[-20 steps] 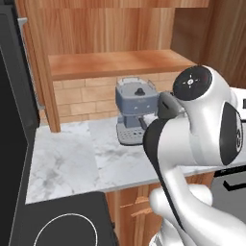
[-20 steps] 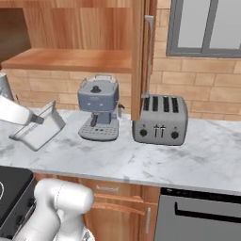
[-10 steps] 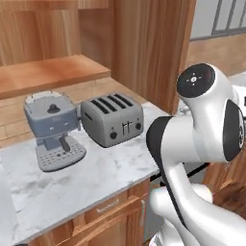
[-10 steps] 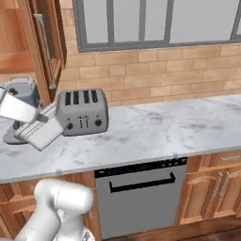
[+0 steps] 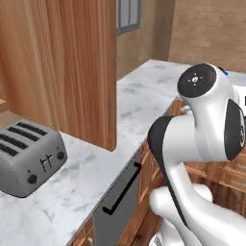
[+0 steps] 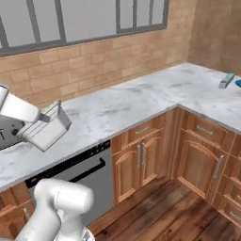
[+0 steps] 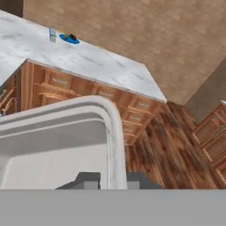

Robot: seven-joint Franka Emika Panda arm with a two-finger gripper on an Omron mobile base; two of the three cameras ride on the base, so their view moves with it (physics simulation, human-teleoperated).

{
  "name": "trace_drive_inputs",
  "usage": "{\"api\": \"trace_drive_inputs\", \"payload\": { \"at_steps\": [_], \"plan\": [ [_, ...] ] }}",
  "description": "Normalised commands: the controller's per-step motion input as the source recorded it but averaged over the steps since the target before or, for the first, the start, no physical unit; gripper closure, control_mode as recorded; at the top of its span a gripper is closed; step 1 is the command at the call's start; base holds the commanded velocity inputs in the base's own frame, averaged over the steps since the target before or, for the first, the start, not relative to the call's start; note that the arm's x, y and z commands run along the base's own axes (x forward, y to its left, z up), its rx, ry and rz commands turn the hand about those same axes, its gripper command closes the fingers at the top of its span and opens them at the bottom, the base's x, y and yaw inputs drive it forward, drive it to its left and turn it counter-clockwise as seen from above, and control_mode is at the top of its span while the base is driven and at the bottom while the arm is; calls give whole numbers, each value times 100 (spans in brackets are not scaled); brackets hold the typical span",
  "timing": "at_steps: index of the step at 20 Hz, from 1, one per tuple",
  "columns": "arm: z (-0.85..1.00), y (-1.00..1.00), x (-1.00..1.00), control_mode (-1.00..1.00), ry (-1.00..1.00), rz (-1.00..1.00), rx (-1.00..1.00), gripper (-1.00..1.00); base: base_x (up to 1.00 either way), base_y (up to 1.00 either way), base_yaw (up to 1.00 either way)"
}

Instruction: Retrieve the tupperware and aluminum foil from the cabinet and place them on the dining counter near the plate with sweet potato and cucumber to prepare for storing leftovers.

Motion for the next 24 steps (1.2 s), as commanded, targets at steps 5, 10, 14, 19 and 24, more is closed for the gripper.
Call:
{"api": "trace_drive_inputs", "payload": {
  "at_steps": [5, 10, 14, 19, 24],
  "plan": [
    [0, 0, 0, 100, 0, 0, 0, 100, 4, -43, -77],
    [0, 0, 0, 100, 0, 0, 0, 100, 8, -38, -75],
    [0, 0, 0, 100, 0, 0, 0, 100, 13, -39, -73],
    [0, 0, 0, 100, 0, 0, 0, 100, 34, -31, -68],
    [0, 0, 0, 100, 0, 0, 0, 100, 68, -20, -56]
  ]
}}
